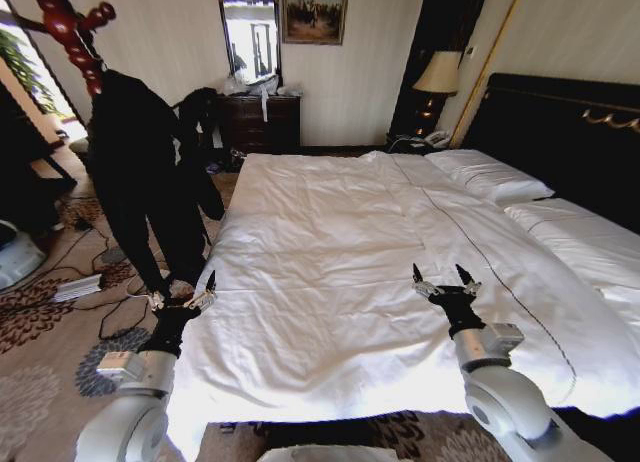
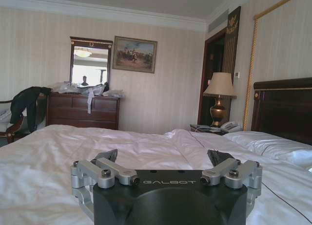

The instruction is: Pick up the clothes from the bed and hang them on the clothes hanger.

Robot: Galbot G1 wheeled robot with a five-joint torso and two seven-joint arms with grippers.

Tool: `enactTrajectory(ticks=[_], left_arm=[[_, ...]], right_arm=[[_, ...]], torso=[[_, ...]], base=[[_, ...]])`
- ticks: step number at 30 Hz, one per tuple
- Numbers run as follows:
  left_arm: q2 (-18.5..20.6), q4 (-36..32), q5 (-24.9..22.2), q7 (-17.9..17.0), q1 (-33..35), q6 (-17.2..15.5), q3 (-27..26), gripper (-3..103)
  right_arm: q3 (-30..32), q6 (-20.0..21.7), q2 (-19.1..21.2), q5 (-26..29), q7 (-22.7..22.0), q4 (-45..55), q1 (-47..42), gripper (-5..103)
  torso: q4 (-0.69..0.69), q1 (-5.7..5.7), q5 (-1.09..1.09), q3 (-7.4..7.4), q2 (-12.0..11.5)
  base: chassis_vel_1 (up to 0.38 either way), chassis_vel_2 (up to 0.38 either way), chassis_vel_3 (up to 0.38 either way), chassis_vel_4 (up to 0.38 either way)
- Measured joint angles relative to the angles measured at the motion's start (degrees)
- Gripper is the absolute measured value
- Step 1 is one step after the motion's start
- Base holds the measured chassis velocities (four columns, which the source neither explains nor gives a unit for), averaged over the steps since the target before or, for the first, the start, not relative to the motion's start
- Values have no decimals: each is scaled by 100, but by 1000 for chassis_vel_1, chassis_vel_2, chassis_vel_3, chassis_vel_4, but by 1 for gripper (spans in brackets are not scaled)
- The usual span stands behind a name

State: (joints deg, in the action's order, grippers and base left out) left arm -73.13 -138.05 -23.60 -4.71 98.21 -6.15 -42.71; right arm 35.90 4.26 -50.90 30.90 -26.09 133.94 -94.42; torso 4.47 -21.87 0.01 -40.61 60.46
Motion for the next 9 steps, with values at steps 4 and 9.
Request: enactTrajectory(ticks=[4,9], left_arm=[[7,5,-10,0,-5,-6,0,100],[14,12,-22,-2,-9,-10,-1,100]], right_arm=[[-2,-18,-7,-13,14,-13,6,100],[-4,-32,-14,-23,19,-27,11,100]], torso=[[0,0,0,0,0],[0,0,-1,0,0]], base=[[0,0,0,0],[0,0,0,0]])
